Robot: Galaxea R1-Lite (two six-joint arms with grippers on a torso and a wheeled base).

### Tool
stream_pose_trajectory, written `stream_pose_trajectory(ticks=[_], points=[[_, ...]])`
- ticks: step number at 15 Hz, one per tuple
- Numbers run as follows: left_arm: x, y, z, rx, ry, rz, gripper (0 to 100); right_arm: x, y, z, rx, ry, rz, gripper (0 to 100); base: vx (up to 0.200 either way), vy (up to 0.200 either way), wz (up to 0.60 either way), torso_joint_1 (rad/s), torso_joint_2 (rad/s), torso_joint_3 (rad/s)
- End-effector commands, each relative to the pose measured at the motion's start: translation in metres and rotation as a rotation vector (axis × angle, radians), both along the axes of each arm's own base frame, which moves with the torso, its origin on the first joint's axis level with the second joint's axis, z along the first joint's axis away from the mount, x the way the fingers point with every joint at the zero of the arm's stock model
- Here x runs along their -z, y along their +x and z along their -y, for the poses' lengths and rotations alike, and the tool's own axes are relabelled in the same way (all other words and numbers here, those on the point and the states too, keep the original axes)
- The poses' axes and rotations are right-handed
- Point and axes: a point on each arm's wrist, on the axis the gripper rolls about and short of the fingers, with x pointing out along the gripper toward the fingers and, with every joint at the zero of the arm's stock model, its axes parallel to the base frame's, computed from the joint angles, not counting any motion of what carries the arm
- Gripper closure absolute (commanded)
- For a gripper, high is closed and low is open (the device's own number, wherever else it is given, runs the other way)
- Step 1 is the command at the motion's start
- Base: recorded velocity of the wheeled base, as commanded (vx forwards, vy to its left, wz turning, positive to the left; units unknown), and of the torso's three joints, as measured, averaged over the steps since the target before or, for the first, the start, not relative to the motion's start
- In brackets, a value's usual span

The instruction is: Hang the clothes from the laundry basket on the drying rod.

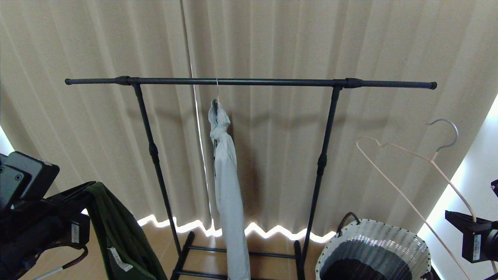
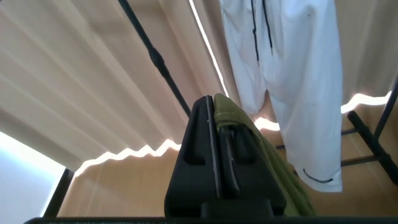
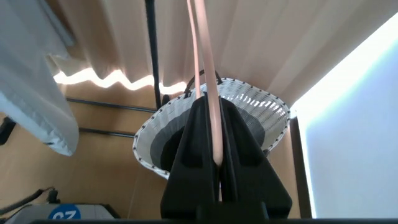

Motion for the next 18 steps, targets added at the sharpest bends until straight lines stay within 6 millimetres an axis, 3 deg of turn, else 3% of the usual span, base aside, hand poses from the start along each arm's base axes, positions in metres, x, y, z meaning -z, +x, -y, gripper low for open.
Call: stream_pose_trajectory(ticks=[1,14,18], points=[[-0.0003,0.0004,0.0000,-0.001,-0.001,0.001,100,-0.0015,-0.0040,-0.0028,-0.024,0.001,0.017,100,0.000,0.000,0.00,0.000,0.00,0.000],[0.0008,-0.0003,-0.0001,0.000,0.001,-0.002,100,-0.0001,-0.0060,-0.0051,-0.044,0.004,0.014,100,0.000,0.200,0.00,0.005,0.00,0.001],[0.0069,-0.0015,-0.0004,-0.001,0.004,-0.026,100,-0.0018,-0.0068,-0.0050,-0.044,0.005,0.026,100,0.000,0.000,0.00,0.000,0.00,0.000]])
